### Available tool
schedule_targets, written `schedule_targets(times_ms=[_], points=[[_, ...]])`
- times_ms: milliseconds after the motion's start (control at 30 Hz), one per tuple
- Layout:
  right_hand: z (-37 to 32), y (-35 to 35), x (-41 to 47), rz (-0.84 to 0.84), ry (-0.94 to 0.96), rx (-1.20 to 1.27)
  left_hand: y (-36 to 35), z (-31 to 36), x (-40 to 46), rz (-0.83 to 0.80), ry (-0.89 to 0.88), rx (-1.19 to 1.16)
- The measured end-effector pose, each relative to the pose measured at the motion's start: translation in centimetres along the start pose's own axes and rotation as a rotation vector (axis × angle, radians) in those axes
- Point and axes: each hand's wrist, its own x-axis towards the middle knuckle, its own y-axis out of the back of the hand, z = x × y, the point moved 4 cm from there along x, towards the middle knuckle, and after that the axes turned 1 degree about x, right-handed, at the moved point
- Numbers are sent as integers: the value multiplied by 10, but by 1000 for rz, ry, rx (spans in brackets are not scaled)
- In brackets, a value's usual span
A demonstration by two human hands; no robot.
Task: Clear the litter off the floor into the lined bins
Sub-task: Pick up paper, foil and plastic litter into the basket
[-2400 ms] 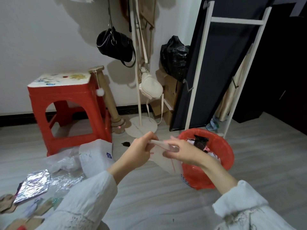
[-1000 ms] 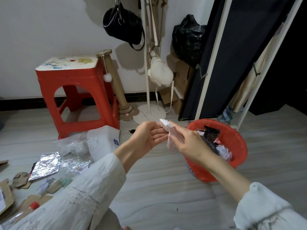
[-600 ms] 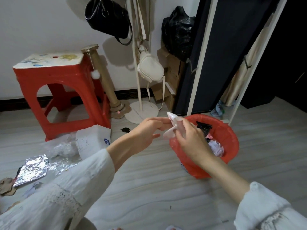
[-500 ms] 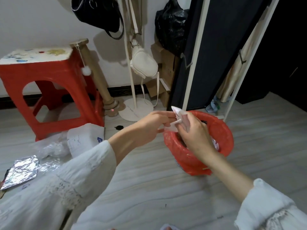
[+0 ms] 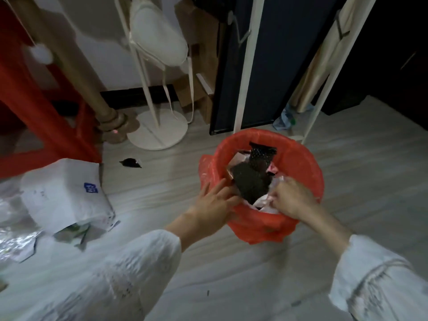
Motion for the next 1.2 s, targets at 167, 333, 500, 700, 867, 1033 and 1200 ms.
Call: schedule_targets(times_ms=[167,333,500,700,867,1033,1200], points=[[-16,-23,11,31,-2,-10,7,0,11,103,-154,294],[-45,-9,16,57,15,76,4,-14,-16,236,-201,353],[-116,-7,23,27,193,70,7,-64,-70,174,-150,418],[-206,-25,45,-76,316,-51,11,-103,-122,224,46,382],[-220,-42,70,-261,274,-9,1,-103,-124,278,198,276],[-219,-48,74,-446,227,-12,-7,-113,-124,276,222,228],[-211,-38,56,-398,210,-50,-12,-117,-129,283,204,99]])
